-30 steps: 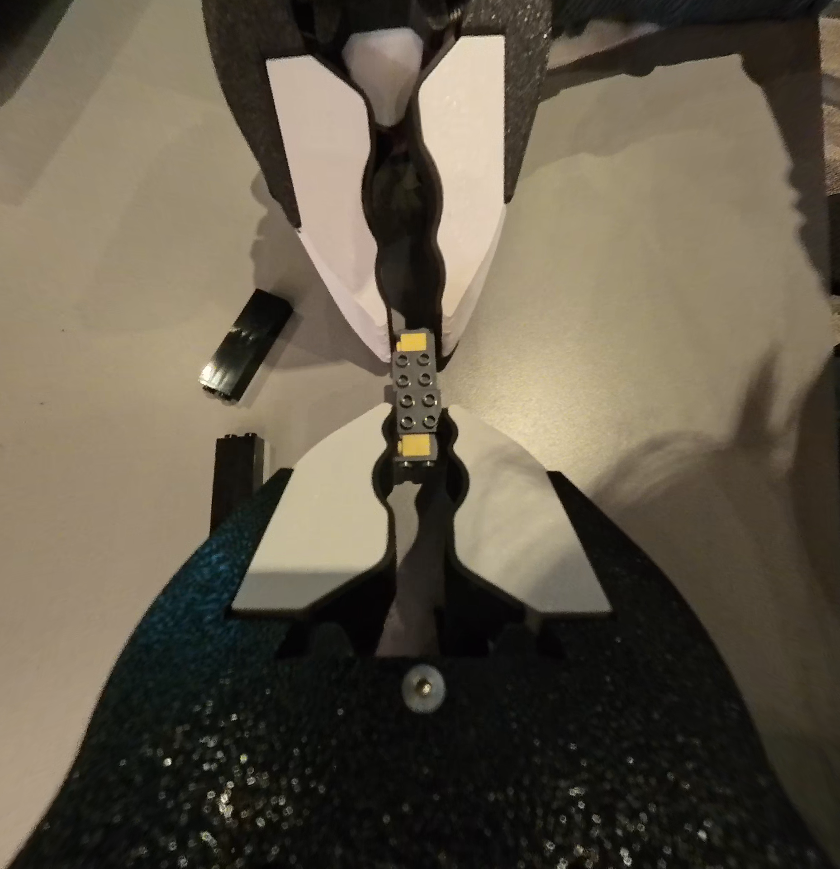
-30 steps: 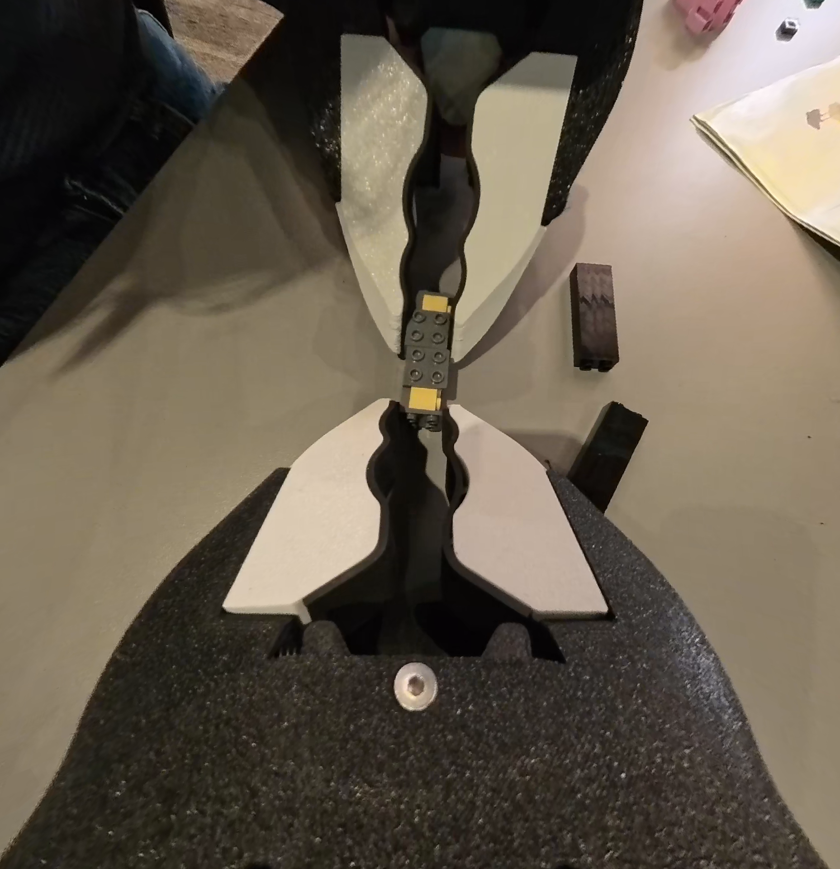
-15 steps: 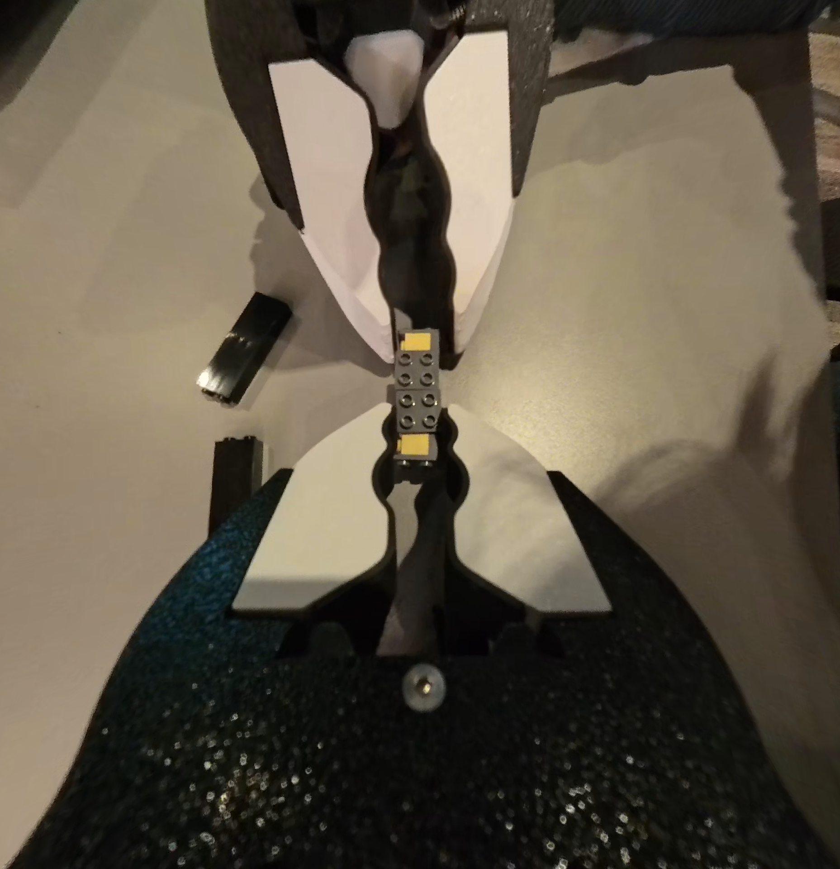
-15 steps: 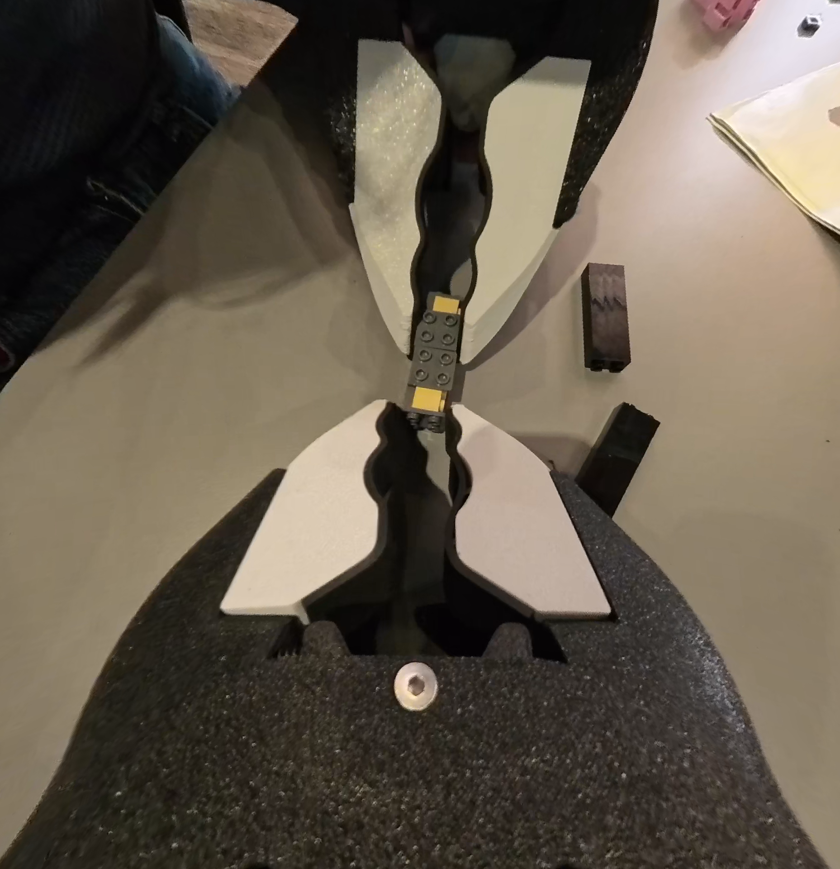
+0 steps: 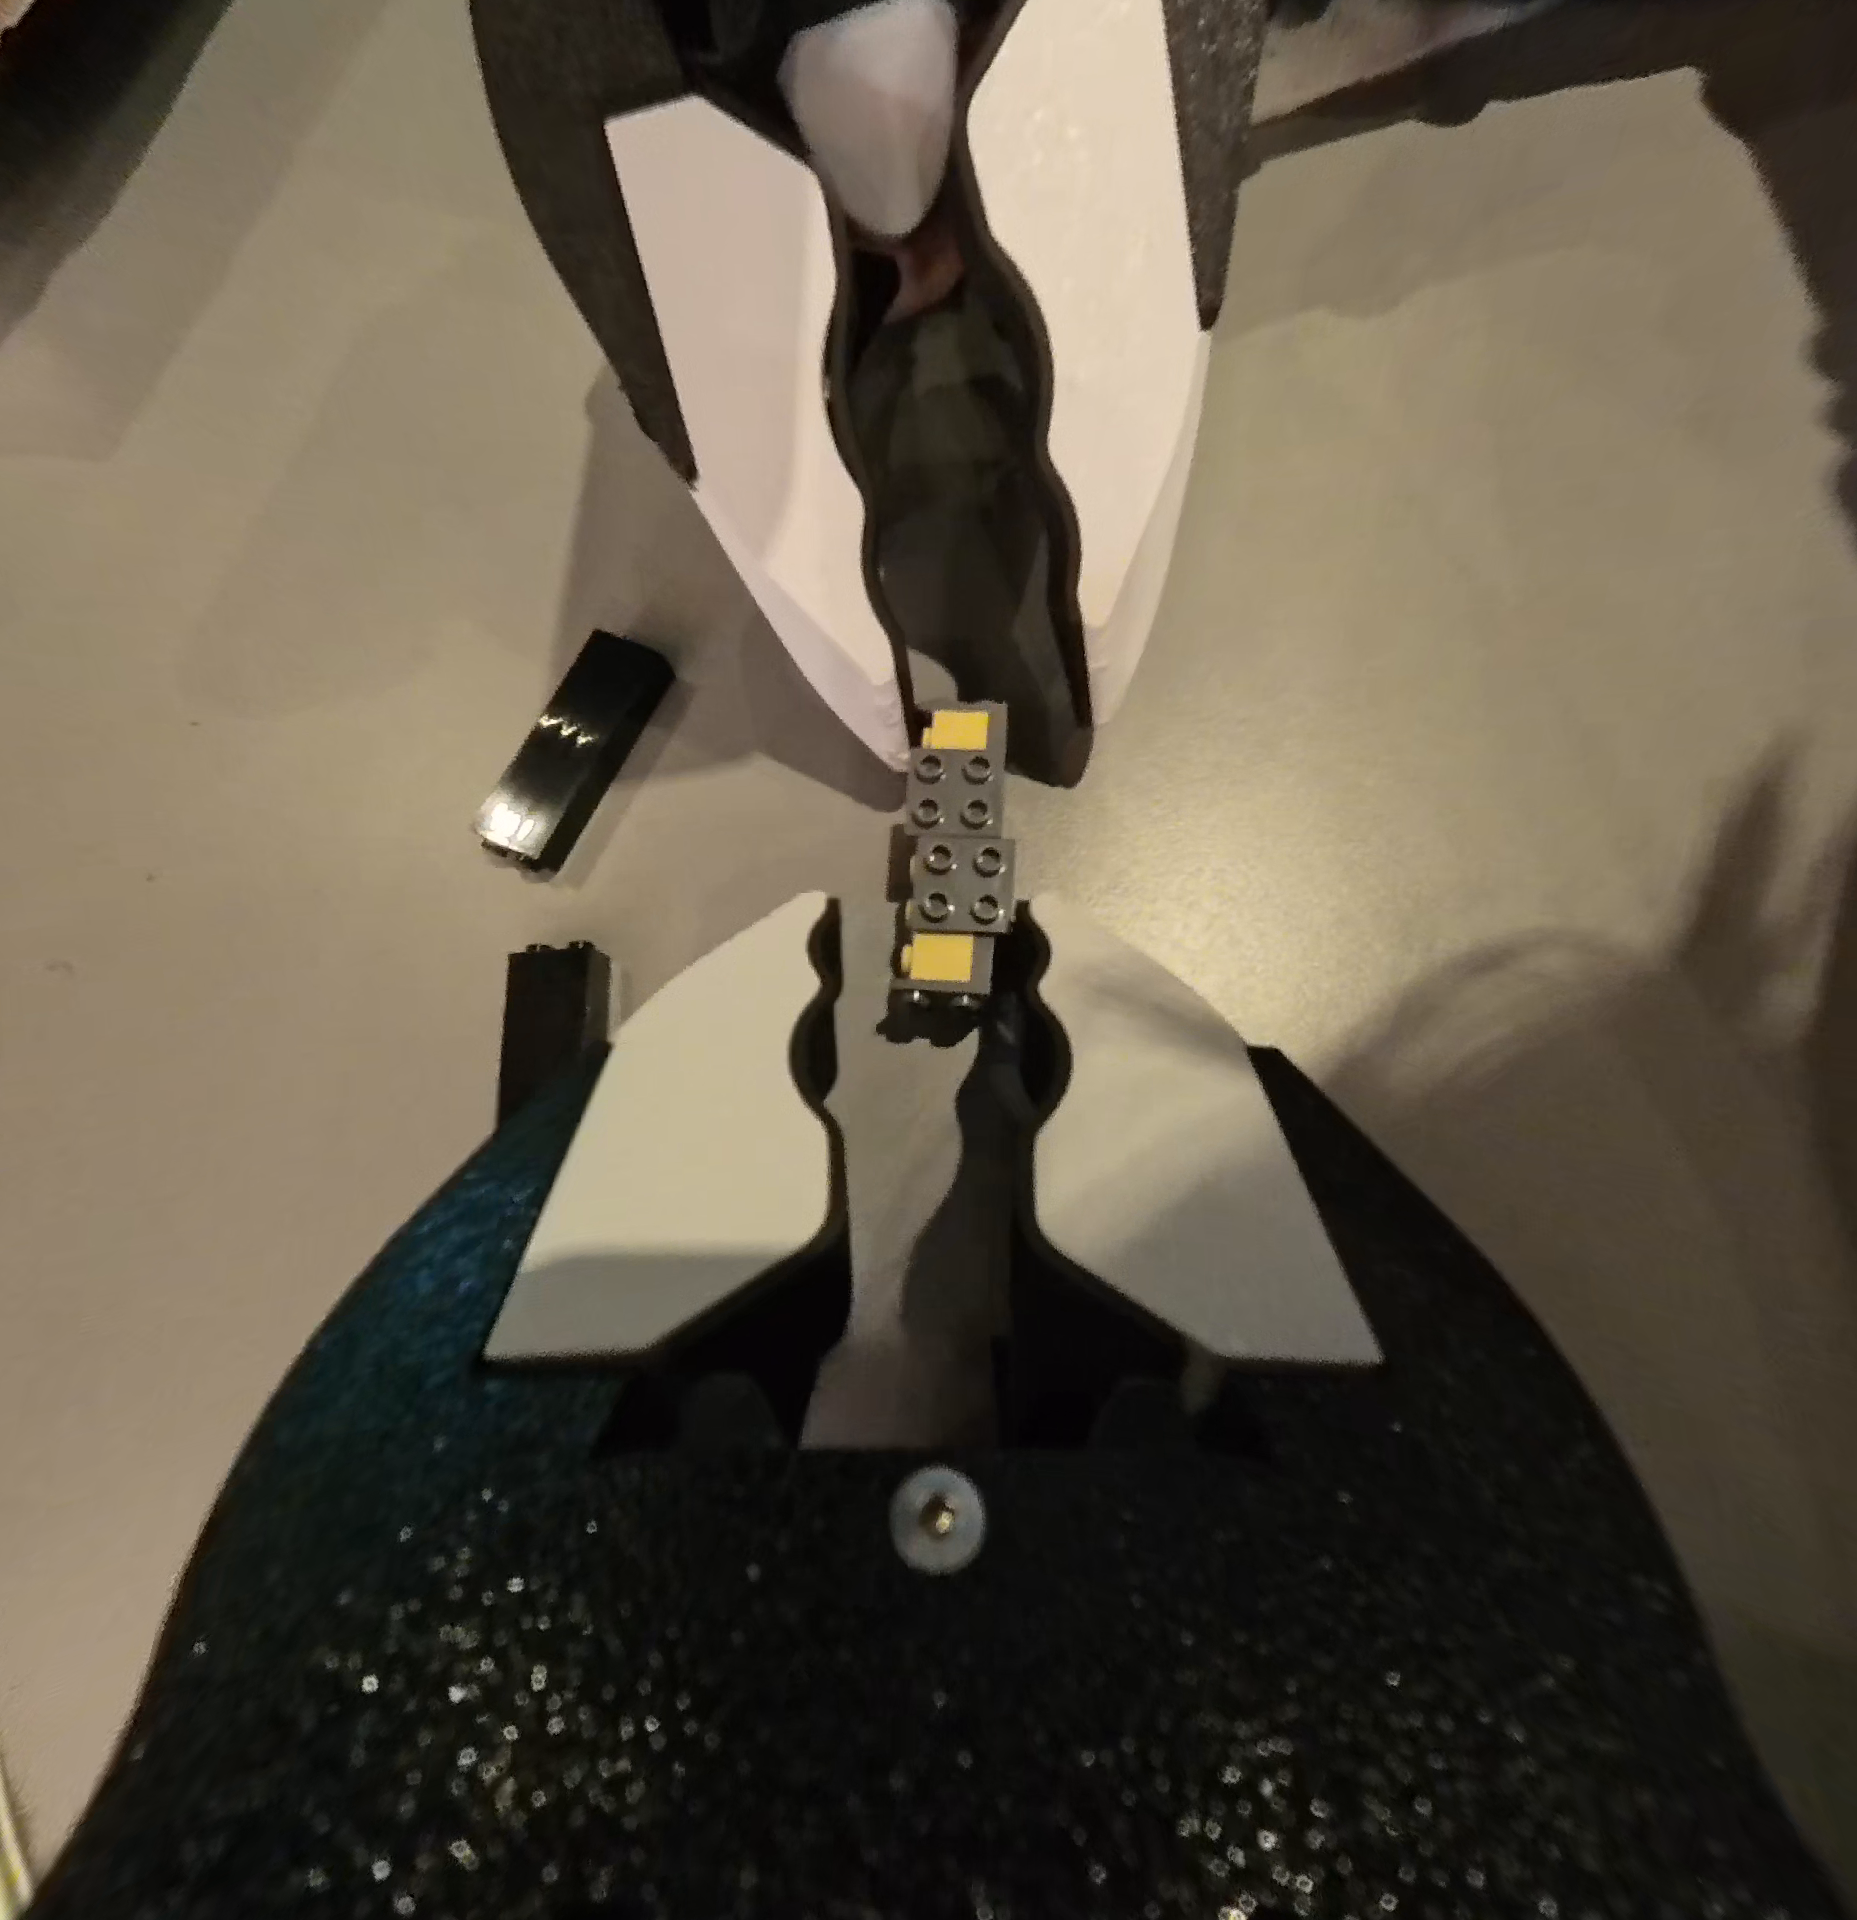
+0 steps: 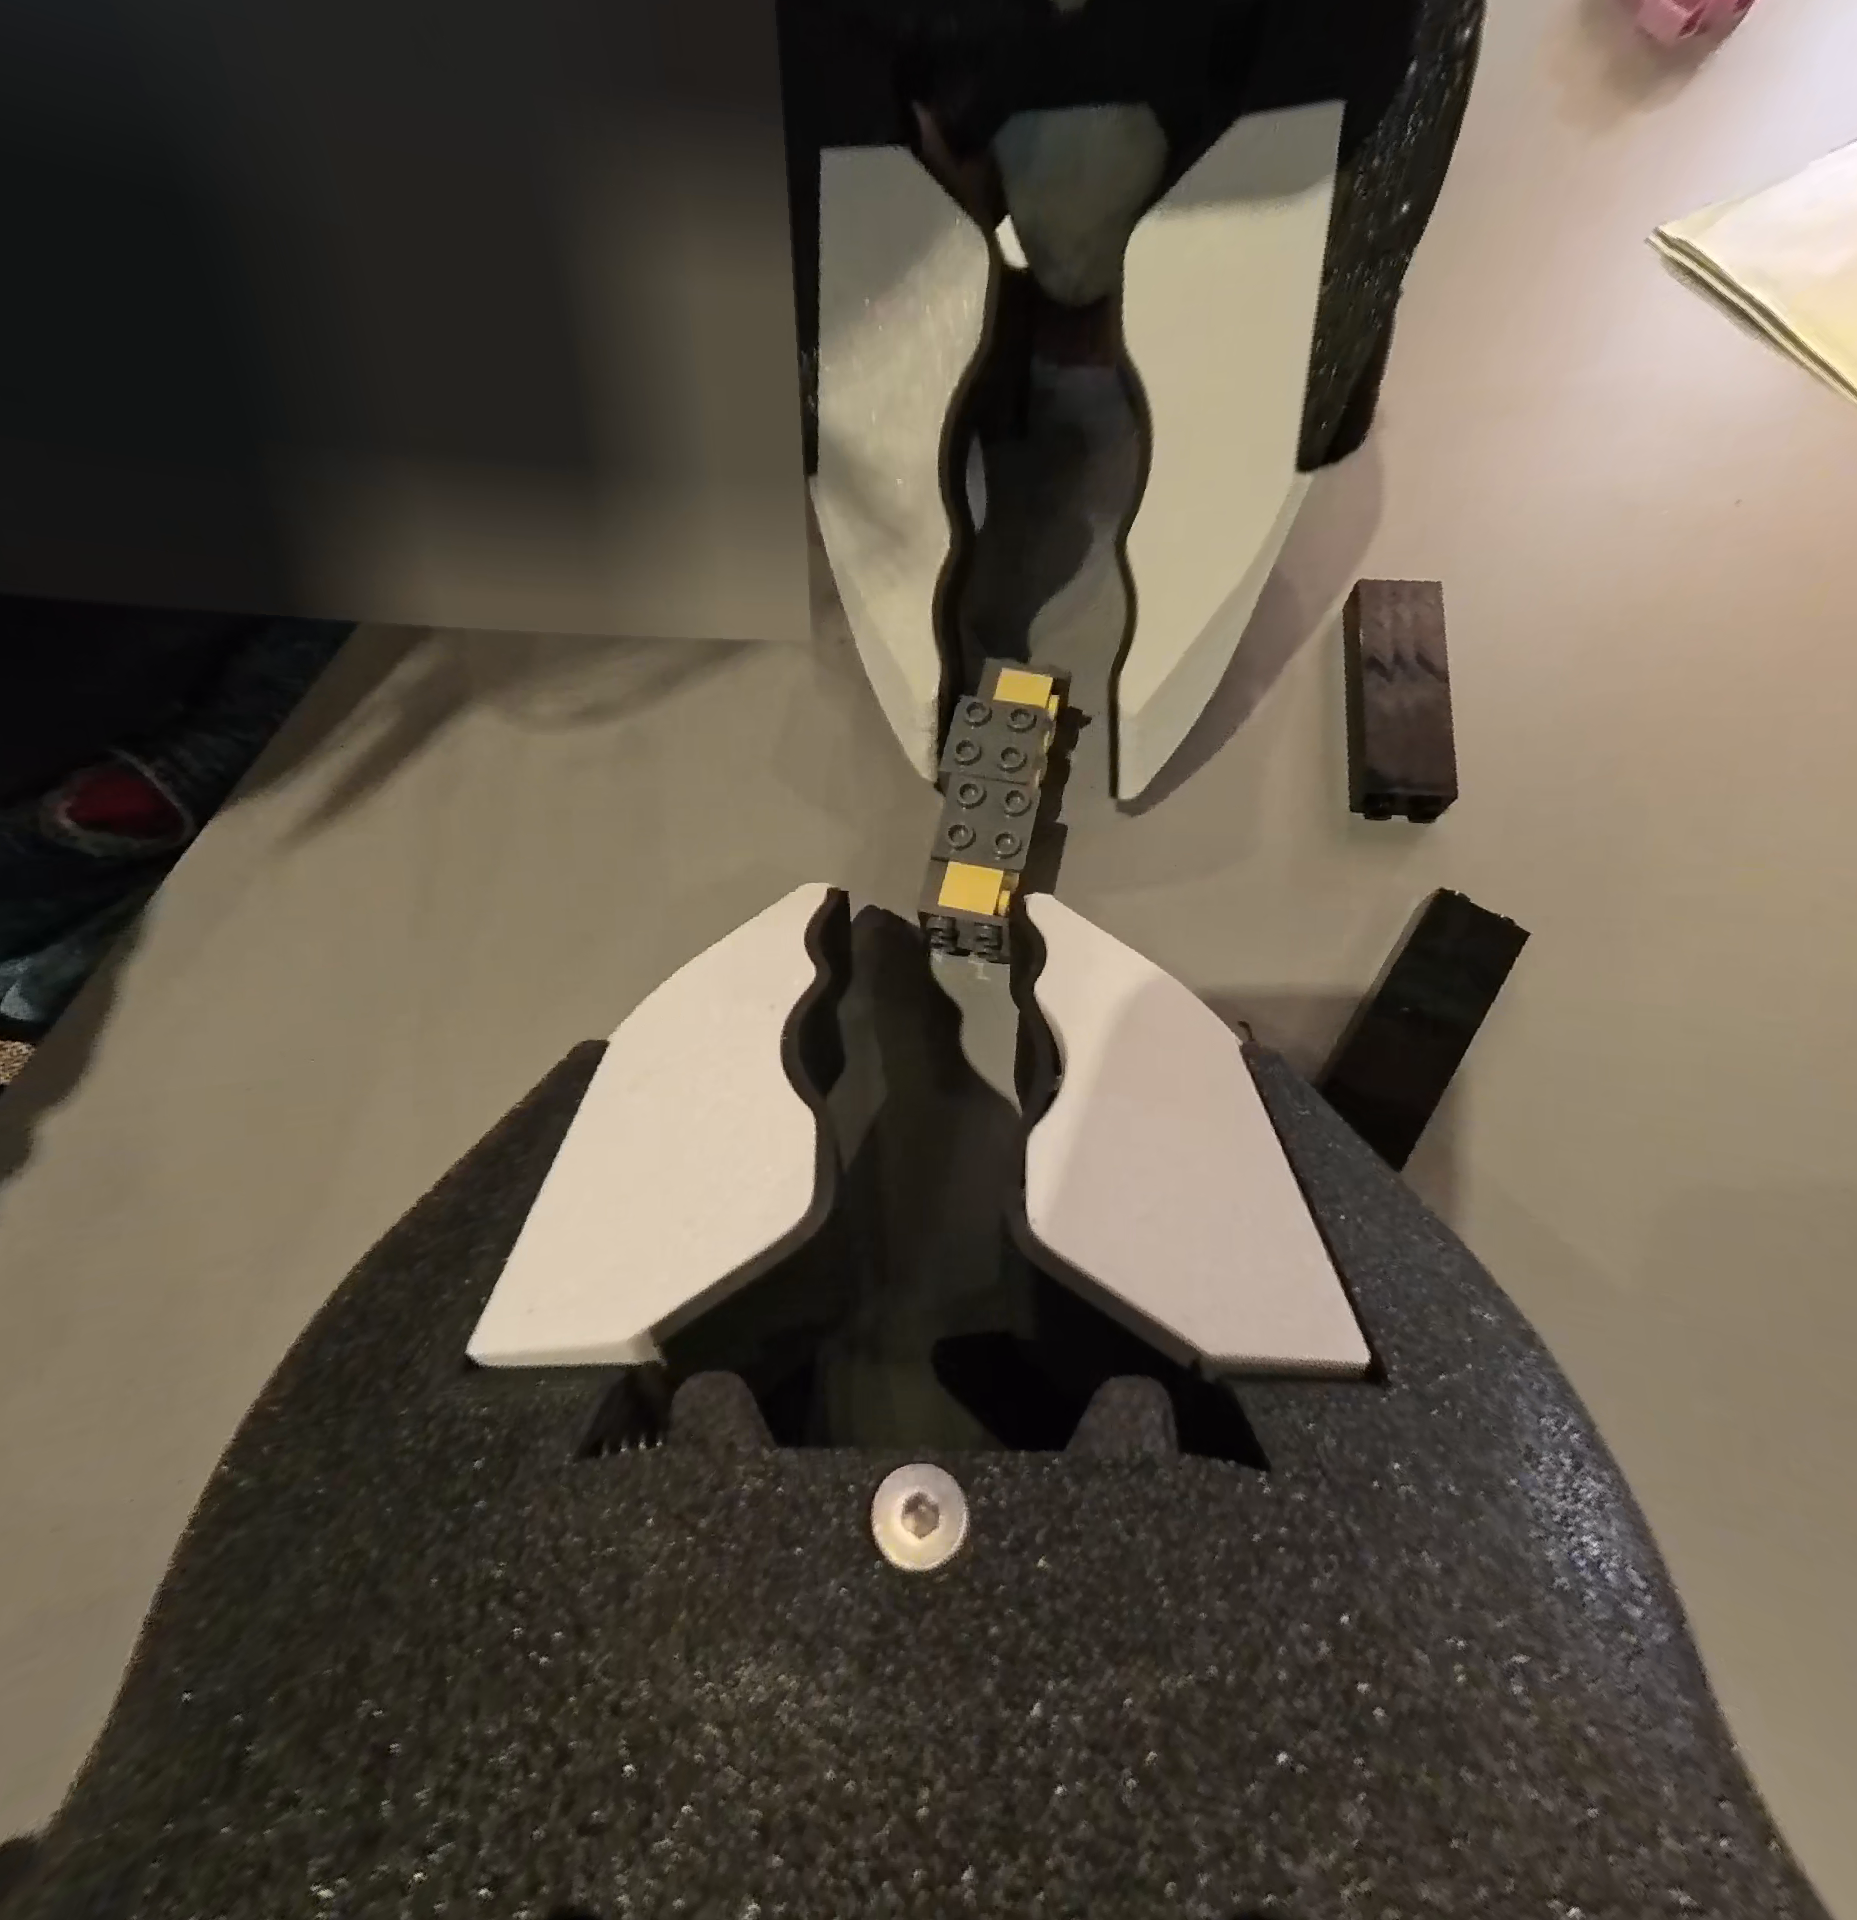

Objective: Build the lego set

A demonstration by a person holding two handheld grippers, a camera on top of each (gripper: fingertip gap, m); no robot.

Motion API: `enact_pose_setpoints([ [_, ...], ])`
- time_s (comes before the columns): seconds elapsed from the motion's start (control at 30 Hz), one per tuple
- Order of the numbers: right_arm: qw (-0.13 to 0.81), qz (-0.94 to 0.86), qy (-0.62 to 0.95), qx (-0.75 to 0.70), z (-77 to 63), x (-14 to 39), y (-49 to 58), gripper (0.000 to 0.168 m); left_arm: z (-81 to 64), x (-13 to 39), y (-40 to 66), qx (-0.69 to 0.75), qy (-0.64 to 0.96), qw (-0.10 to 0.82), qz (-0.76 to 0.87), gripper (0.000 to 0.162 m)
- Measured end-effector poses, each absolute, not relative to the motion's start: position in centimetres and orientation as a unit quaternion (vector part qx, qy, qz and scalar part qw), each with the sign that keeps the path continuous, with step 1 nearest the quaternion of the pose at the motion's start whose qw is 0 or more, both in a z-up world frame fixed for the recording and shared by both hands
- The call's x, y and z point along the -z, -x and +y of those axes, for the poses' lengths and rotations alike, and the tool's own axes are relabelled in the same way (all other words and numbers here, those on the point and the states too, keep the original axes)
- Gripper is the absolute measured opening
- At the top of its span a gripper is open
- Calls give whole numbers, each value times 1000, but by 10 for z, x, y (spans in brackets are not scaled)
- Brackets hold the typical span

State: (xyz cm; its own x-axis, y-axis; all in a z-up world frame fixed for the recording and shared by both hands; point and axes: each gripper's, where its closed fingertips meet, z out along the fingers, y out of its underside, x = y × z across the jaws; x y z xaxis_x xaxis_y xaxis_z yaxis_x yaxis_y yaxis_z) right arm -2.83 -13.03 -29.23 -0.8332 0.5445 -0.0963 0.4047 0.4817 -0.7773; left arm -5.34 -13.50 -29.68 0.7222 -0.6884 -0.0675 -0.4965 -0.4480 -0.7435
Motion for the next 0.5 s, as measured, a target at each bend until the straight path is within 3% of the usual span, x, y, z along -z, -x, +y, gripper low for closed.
enact_pose_setpoints([
  [0.33,59,-848,295,-437,-136,290,23,34,-150,286,66,96,852,414,306,42],
  [0.5,57,-846,298,-438,-146,290,14,35,-179,280,57,163,843,433,273,11],
])
